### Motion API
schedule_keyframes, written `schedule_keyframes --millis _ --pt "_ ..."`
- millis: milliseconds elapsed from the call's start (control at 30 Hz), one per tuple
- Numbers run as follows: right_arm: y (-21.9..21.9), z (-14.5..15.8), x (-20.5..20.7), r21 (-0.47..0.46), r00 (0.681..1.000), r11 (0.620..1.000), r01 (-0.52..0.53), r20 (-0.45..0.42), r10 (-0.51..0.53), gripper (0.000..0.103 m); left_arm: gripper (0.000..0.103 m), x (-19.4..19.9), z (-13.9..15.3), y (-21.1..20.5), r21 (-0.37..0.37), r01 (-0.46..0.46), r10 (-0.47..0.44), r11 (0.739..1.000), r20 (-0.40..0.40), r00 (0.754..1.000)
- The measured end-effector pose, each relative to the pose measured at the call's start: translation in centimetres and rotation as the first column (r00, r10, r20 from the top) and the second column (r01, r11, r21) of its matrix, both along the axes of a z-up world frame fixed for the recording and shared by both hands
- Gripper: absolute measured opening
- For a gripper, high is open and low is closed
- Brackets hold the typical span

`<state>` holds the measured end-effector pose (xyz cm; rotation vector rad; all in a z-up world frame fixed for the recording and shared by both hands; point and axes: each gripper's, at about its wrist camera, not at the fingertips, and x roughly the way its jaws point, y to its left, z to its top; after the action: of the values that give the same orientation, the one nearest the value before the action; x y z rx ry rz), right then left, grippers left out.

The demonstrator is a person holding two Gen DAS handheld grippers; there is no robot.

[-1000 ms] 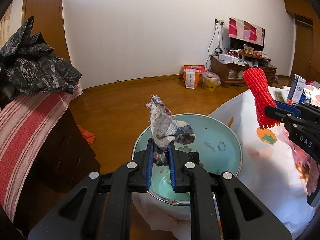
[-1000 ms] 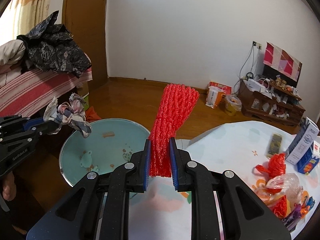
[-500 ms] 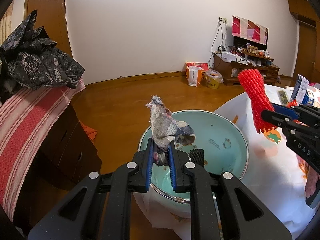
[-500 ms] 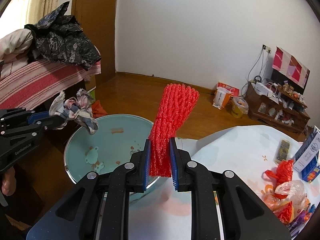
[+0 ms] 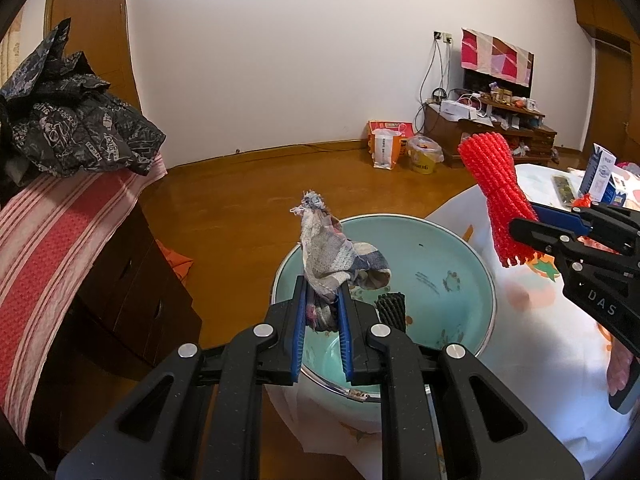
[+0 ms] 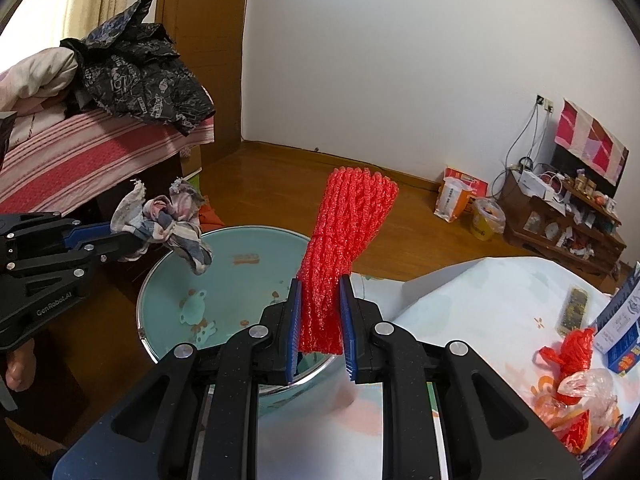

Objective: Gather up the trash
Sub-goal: 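Carry both items over the blue bin and open both grippers, then grasp the yellow wrapper with the right gripper while left gripper grasps the pink plastic bag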

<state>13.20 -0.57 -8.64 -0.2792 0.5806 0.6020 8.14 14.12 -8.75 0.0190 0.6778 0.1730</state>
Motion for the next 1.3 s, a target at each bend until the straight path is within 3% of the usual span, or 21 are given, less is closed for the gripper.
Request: schedule_keyframes --millis 667,767,800,833,867,933,1033,1100,1300 --pt "0.5 0.1 -0.4 -0.009 1.0 1.0 -0.026 0.0 0.026 0.019 0.016 -0.1 0.0 -0.2 -0.006 0.006 -0.006 1.0 0.002 1.0" --pt "0.9 -0.3 -0.4 -0.019 0.998 0.998 -0.059 -0.017 0.058 0.023 0.022 0.0 0.0 -0.4 -0.015 0.019 -0.019 1.0 0.001 1.0" --pt "1.0 -0.4 -0.5 -0.025 0.998 0.998 -0.064 -0.014 0.064 0.032 0.025 -0.1 0.0 -0.6 -0.017 0.025 -0.025 1.0 0.001 1.0" --pt "1.1 -0.5 -0.7 -0.029 0.998 0.998 -0.063 -0.007 0.063 0.038 0.03 0.0 0.0 -0.8 -0.016 0.03 -0.03 0.999 -0.003 1.0" --pt "1.0 -0.5 -0.8 -0.025 0.998 0.998 -0.062 -0.006 0.062 0.042 0.041 0.0 0.0 -0.8 -0.017 0.032 -0.032 0.999 -0.002 0.999" --pt "0.8 -0.7 -0.7 -0.027 0.998 0.998 -0.055 -0.012 0.054 0.042 0.052 -0.1 0.1 -0.9 -0.014 0.026 -0.026 1.0 0.004 1.0" --pt "0.4 -0.7 -0.7 -0.027 0.999 0.999 -0.036 -0.012 0.036 0.044 0.055 -0.1 0.1 -1.0 -0.017 0.03 -0.03 0.999 0.004 1.0" --pt "-0.2 -0.5 -0.8 -0.028 1.0 1.0 -0.012 -0.013 0.012 0.045 0.062 -0.1 0.1 -1.0 -0.021 0.023 -0.023 1.0 0.003 1.0" --pt "-4.8 0.5 -3.4 -0.053 0.994 0.993 0.106 0.007 -0.106 0.049 0.062 -0.4 -0.7 -2.7 -0.047 0.046 -0.048 0.998 -0.024 0.999"
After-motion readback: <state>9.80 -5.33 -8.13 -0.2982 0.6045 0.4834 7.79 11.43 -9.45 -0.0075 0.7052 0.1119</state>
